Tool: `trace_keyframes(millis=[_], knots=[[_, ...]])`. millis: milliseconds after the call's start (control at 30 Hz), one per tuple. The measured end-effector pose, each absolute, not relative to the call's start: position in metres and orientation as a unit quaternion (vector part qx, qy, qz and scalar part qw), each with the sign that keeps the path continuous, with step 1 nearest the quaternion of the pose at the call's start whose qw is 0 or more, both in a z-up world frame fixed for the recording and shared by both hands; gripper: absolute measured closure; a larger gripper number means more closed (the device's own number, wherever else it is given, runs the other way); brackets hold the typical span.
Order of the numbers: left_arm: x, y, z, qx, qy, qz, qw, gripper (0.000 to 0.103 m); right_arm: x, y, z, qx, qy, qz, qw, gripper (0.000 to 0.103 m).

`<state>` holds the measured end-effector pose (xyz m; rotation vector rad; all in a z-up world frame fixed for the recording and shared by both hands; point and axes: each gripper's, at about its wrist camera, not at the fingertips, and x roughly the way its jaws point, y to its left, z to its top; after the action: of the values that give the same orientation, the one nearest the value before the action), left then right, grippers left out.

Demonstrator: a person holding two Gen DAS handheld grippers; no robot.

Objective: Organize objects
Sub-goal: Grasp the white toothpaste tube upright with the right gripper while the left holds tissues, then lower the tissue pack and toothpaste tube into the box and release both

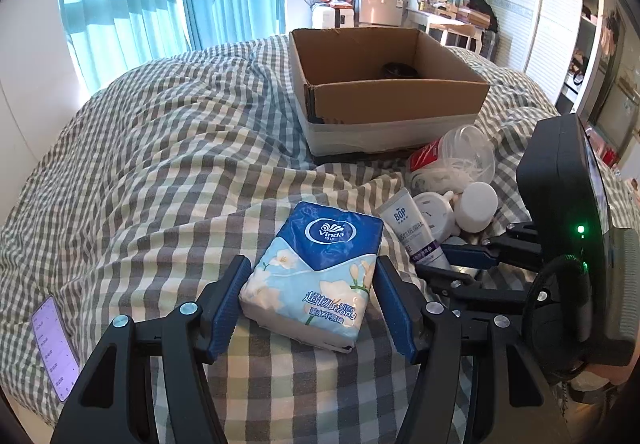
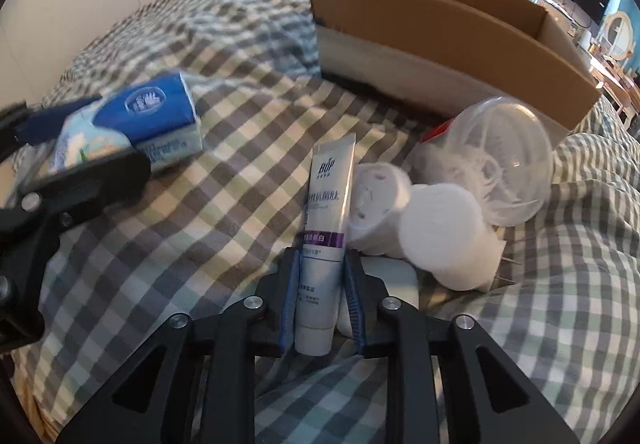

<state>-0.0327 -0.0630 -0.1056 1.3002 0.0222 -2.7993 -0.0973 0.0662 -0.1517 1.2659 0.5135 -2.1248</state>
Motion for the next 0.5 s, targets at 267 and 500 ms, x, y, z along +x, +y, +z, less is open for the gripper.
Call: trace_keyframes(millis=[267,500], knots=[[-0.033,-0.065,-0.105,0.42,0.01,-0.907,0.027,0.039,-0.084,0.077,-0.138,0.453,0.179,-0.819,0.305,0.082],[-0.029,-0.061,-0.097,0.416,0.004,-0.909,0.031,0.039,-0.075,0.093,-0.105,0.423,0.158,-0.84,0.3,0.082]])
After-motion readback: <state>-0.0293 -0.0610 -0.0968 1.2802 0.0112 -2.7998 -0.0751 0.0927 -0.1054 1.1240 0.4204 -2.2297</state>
